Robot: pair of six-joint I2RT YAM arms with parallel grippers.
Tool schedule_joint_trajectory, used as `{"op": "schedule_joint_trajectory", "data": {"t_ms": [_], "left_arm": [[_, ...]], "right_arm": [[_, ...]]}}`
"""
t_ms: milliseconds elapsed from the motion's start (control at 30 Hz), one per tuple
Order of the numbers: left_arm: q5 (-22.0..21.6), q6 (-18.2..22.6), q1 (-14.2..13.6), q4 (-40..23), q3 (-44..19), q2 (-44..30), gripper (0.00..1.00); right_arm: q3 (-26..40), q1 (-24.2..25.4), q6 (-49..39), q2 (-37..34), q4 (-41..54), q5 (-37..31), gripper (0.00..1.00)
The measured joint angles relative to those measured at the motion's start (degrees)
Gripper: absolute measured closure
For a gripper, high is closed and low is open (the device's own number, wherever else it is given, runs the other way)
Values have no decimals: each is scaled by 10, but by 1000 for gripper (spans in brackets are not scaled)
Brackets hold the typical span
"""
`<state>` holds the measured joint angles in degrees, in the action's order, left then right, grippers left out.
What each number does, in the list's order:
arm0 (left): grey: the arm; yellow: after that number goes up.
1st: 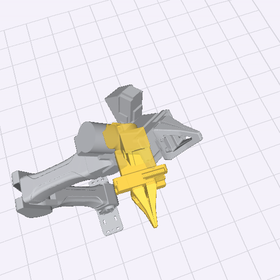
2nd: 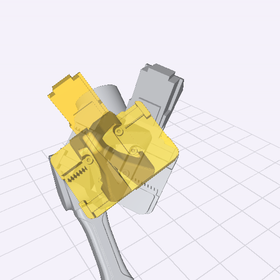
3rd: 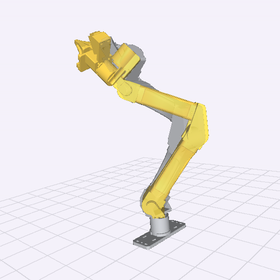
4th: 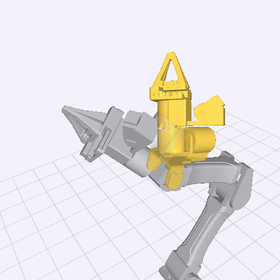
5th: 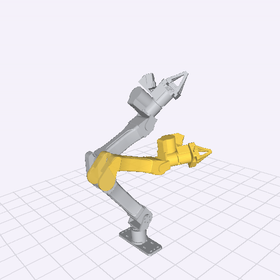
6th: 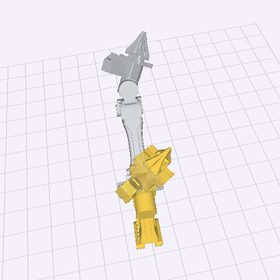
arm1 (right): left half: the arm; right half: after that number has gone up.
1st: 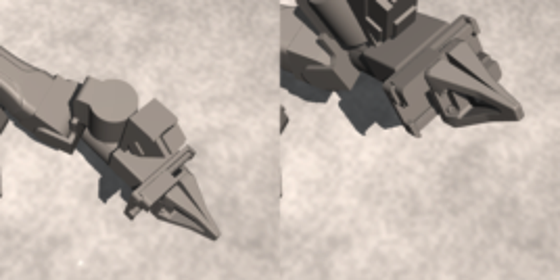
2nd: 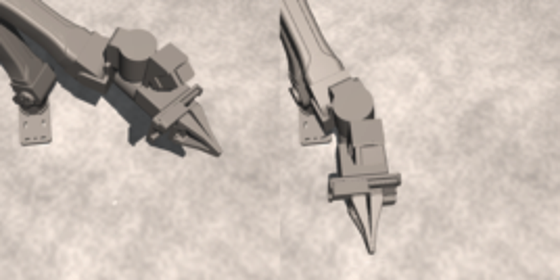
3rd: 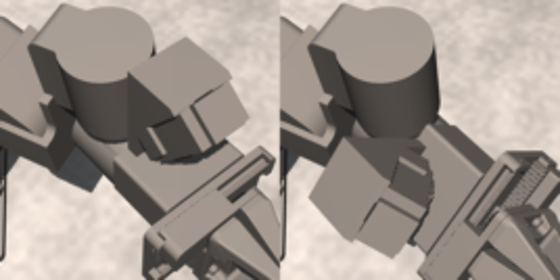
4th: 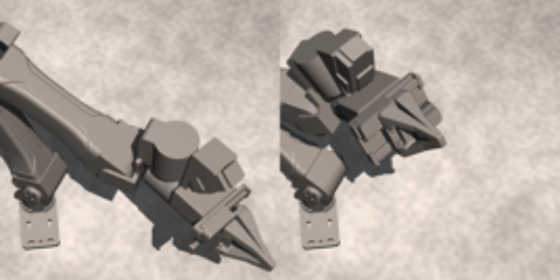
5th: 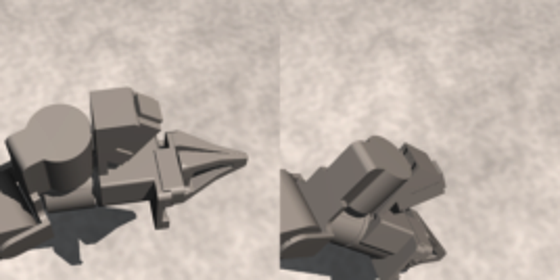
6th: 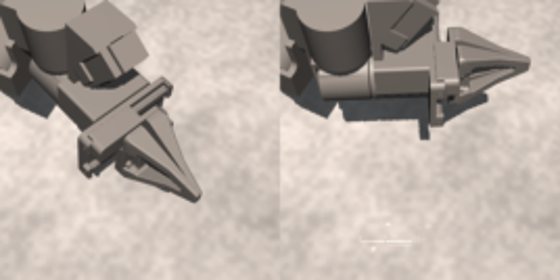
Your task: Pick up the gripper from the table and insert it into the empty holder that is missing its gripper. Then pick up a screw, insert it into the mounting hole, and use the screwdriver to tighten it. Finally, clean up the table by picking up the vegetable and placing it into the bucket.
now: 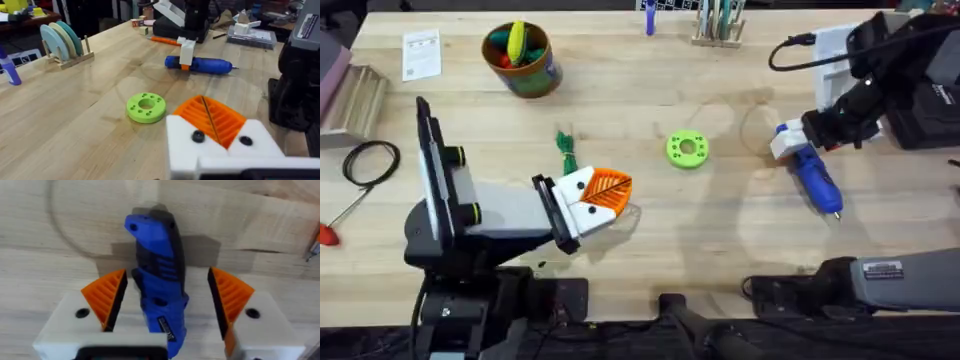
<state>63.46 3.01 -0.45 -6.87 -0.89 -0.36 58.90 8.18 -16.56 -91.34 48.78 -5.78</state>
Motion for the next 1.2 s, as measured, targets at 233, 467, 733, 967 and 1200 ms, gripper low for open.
{"op": "schedule_joint_trajectory", "data": {"t_ms": [233,467,733,967,1200], "left_arm": [[0,0,0,0,0,0,996],[0,0,0,0,0,0,996],[0,0,0,0,0,0,996],[0,0,0,0,0,0,996],[0,0,0,0,0,0,996]], "right_arm": [[-6,20,0,-6,-9,0,41],[-6,20,0,-6,-12,0,50],[-15,20,0,-6,-21,14,66],[-27,20,-1,-6,-33,16,95],[-32,20,-2,-6,-38,22,186]]}}
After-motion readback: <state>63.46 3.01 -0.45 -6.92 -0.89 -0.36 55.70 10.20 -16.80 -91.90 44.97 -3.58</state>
